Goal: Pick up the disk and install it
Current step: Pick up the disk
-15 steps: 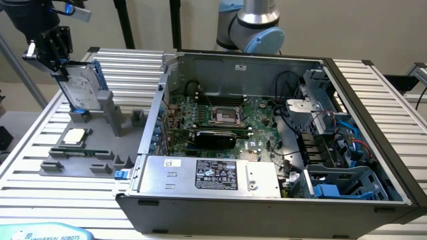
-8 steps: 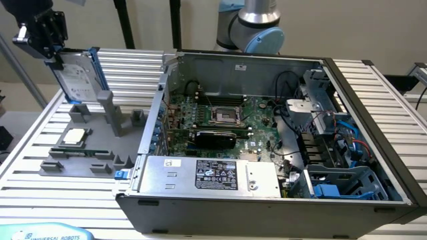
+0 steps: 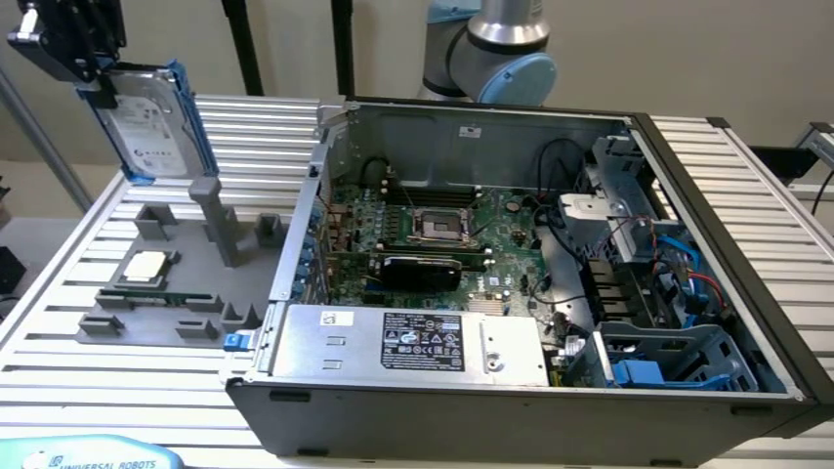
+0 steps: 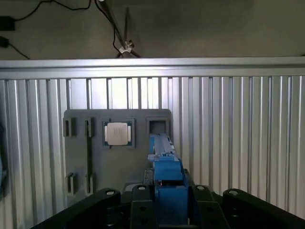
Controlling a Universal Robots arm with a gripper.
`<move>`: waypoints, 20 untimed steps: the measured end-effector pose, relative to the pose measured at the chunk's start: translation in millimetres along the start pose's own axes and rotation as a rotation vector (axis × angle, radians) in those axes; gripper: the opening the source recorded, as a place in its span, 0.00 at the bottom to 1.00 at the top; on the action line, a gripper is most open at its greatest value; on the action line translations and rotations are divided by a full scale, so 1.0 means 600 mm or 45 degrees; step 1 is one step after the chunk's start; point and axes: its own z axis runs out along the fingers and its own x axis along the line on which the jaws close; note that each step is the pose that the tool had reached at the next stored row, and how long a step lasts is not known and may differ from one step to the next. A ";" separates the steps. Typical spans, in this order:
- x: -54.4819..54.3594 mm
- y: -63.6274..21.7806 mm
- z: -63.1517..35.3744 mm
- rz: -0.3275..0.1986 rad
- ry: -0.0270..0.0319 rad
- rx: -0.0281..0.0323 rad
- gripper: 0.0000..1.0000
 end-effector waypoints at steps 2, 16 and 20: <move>-0.001 -0.009 -0.016 0.000 -0.0003 -0.0003 0.33; -0.002 -0.106 -0.114 0.000 -0.0206 -0.0011 0.33; 0.000 -0.136 -0.141 0.000 -0.0279 -0.0017 0.33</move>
